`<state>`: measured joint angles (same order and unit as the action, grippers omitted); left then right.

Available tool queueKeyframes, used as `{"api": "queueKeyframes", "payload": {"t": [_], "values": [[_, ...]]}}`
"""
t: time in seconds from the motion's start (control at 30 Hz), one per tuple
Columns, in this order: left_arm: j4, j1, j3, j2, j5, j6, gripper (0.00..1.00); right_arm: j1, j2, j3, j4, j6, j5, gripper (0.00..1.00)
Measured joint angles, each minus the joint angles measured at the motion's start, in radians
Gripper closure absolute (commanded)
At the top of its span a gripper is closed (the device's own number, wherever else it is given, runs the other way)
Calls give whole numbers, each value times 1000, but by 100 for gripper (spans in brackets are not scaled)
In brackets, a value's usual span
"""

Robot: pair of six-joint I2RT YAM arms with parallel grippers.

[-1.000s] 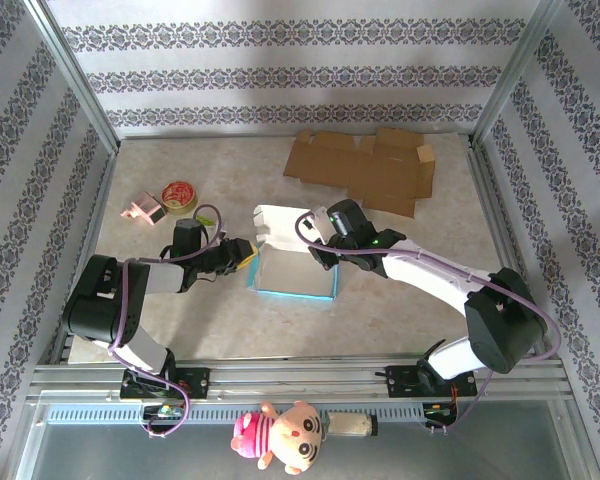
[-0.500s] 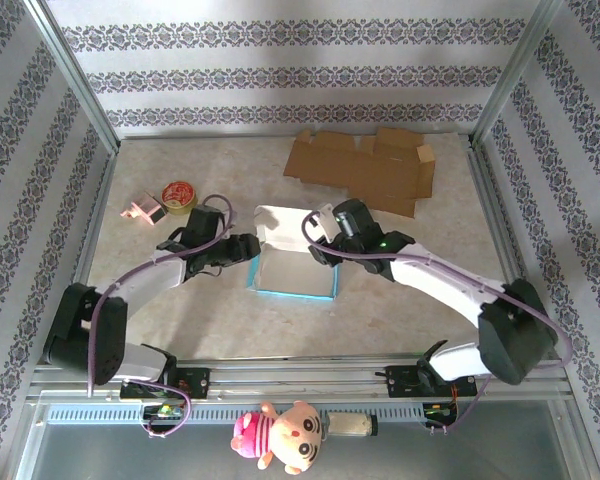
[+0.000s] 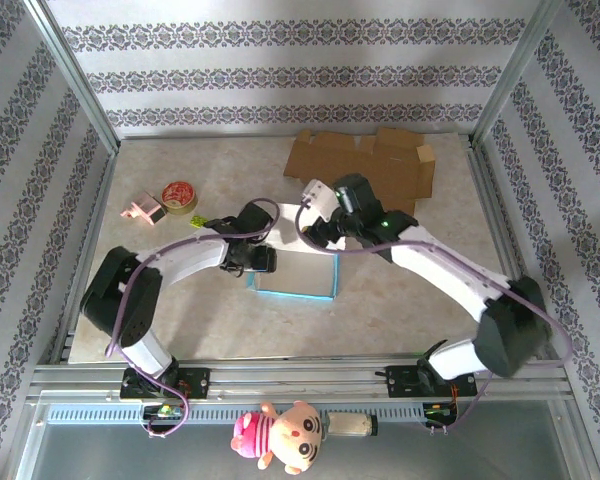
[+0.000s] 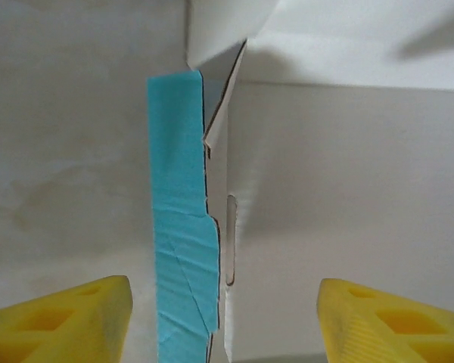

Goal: Fold the paper box

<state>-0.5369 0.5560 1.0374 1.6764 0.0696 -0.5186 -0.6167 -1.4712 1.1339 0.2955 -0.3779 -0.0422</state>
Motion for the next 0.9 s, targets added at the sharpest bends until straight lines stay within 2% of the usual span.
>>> {"api": "queueKeyframes", "payload": {"t": [0.13, 0.27, 0.5, 0.7, 0.9], "values": [[-8, 0, 3, 42, -14, 6, 56, 6, -105, 46, 32, -45, -20, 27], [-21, 0, 11, 43, -46, 19, 76, 5, -150, 80, 48, -48, -30, 51], [-33, 1, 23, 22, -90, 48, 91, 0, -157, 71, 60, -14, -37, 59], [-20, 0, 23, -27, -69, 84, 91, -14, -150, 32, 48, 30, -37, 70], [19, 0, 20, -19, -12, 104, 70, -17, -143, 20, 33, 68, -36, 70]]}}
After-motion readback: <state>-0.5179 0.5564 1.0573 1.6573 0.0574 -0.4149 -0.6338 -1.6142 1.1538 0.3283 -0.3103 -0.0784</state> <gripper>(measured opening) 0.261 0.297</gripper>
